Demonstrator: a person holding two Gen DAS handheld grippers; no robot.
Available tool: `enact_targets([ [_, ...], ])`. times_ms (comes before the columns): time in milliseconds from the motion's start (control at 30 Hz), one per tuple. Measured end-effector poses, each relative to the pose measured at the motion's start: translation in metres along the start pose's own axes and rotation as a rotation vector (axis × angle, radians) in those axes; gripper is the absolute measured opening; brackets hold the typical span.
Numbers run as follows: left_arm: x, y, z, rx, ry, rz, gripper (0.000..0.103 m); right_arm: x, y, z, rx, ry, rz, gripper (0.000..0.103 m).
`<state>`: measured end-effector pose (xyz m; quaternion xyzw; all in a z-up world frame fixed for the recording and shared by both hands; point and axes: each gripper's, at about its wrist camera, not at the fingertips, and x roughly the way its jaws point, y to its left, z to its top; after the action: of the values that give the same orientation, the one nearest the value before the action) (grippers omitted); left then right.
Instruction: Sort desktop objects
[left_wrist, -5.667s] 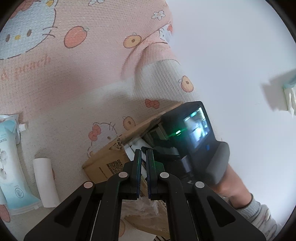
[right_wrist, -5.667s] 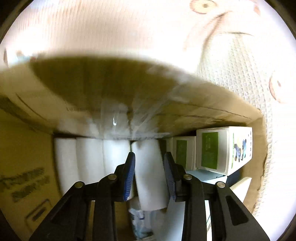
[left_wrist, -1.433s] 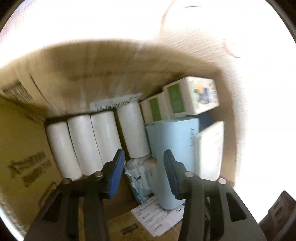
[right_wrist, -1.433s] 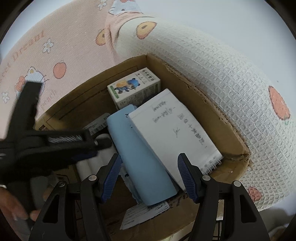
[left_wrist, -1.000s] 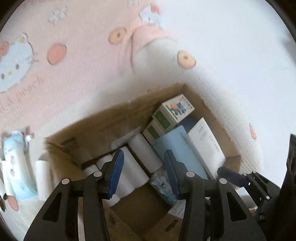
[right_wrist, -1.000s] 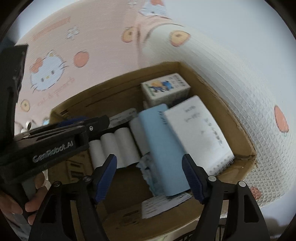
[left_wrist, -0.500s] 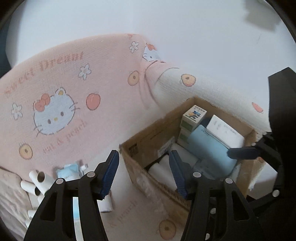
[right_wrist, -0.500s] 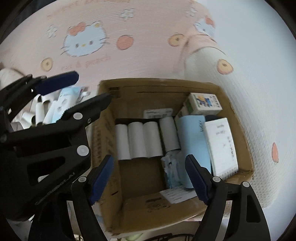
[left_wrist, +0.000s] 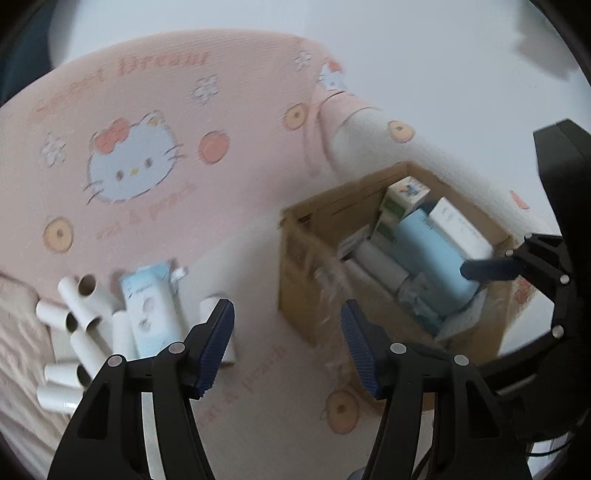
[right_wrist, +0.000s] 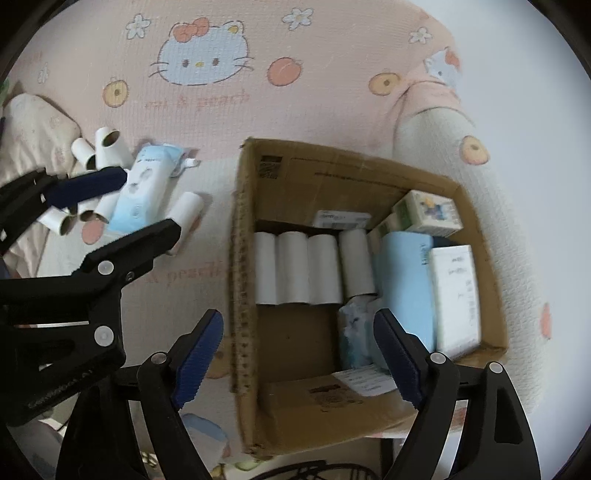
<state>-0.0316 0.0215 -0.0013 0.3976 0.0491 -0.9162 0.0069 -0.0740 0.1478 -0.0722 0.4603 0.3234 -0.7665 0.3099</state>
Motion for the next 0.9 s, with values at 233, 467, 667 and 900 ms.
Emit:
enact_targets([
  [233,-0.004,-0.014,-0.010,0.069,0.013,0.036,0.064,0.004,0.030,-0.019,-0.128,0.050,-0.031,0.083],
  [467,-0.019,-0.030,0.004,0.101,-0.014,-0.013,0.065,-0.021,0.006,-0.027,-0.071,-0.019,-0.132,0.089],
  [667,-0.027,-0.048,0.018,0.175,-0.051,0.049,0.065,-0.028,-0.019,-0.034,0.011,-0.037,-0.129,0.089],
  [900,-0.024,-0.078,0.020,0.238,-0.056,0.017,0.065,-0.027,-0.027,-0.040,0.033,-0.048,-0.126,0.090],
])
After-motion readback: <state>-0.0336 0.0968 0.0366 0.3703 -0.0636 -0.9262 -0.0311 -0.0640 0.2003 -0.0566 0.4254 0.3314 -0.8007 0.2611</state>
